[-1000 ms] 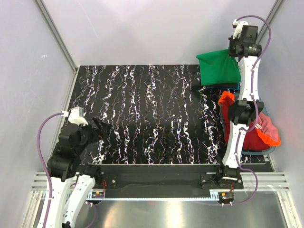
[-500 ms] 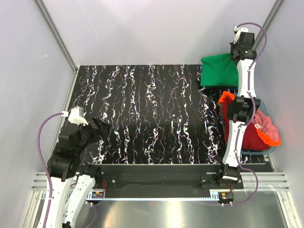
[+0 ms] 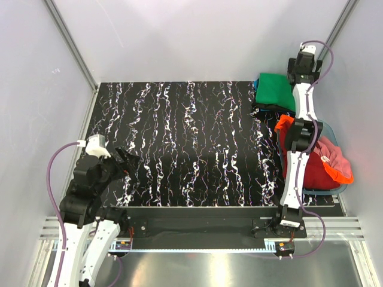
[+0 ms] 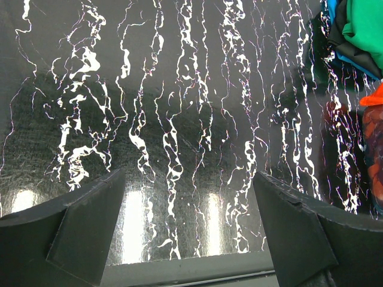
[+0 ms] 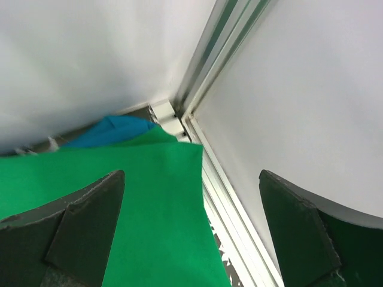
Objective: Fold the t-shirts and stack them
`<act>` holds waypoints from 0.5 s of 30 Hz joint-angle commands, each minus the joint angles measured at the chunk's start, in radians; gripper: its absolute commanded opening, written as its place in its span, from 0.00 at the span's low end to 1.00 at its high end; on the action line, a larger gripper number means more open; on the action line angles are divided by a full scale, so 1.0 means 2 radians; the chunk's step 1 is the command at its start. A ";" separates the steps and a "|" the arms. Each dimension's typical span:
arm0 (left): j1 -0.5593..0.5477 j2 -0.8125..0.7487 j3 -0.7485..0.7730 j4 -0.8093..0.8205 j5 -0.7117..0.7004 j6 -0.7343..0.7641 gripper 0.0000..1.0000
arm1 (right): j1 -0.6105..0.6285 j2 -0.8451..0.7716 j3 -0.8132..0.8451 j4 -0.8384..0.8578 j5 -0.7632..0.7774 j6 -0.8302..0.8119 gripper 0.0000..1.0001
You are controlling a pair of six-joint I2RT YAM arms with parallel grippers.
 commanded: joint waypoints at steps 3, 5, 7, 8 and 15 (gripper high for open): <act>0.004 -0.002 -0.003 0.027 0.005 0.007 0.94 | 0.016 -0.164 -0.035 0.046 -0.016 0.057 1.00; 0.003 -0.002 -0.003 0.028 0.004 0.007 0.94 | 0.025 -0.216 -0.065 0.021 -0.063 0.075 1.00; 0.005 -0.002 -0.003 0.028 0.000 0.007 0.94 | 0.033 -0.269 -0.104 0.000 -0.130 0.116 1.00; 0.005 -0.002 -0.004 0.028 -0.002 0.007 0.94 | 0.036 -0.288 -0.121 -0.012 -0.152 0.136 1.00; 0.009 0.000 -0.005 0.037 -0.025 0.007 0.97 | 0.110 -0.464 -0.360 -0.012 -0.264 0.253 1.00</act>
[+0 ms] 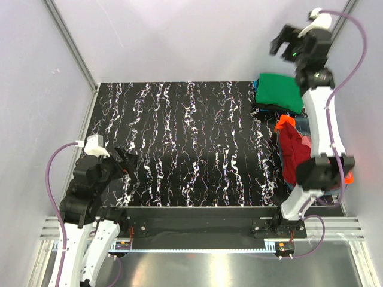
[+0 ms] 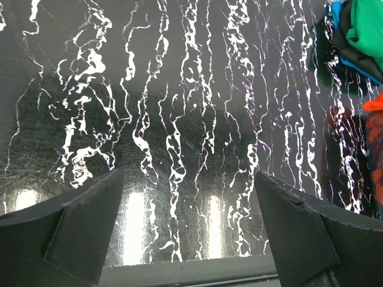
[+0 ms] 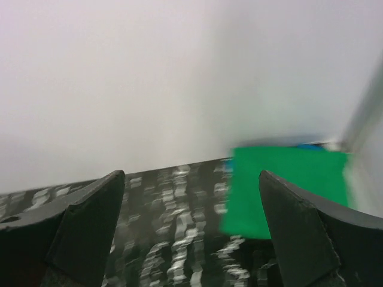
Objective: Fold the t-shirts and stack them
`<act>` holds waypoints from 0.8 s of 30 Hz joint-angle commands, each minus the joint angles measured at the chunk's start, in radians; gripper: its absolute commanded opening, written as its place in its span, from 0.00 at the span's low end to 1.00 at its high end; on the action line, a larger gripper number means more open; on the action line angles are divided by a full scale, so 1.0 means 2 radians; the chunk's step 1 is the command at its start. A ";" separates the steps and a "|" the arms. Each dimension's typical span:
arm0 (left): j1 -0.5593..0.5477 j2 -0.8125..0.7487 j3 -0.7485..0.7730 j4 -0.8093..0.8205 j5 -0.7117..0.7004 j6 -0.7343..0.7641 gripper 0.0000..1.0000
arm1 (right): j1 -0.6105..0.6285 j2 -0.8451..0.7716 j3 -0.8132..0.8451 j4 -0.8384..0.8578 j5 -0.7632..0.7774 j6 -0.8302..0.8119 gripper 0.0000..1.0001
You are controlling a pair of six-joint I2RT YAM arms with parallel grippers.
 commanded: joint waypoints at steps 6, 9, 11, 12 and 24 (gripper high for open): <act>0.006 0.002 0.007 0.038 -0.015 0.021 0.97 | 0.192 -0.216 -0.396 0.103 -0.086 0.139 1.00; 0.005 -0.008 0.012 0.046 -0.041 0.031 0.97 | 0.243 -0.278 -0.512 0.125 -0.069 0.159 1.00; 0.005 -0.010 0.015 0.055 -0.049 0.040 0.97 | 0.270 -0.315 -0.592 0.147 -0.063 0.194 1.00; 0.005 -0.008 0.016 0.059 -0.055 0.041 0.97 | 0.272 -0.324 -0.616 0.151 -0.070 0.202 1.00; 0.009 0.054 0.006 0.059 -0.044 0.054 0.97 | 0.278 -0.327 -0.806 0.297 -0.129 0.265 1.00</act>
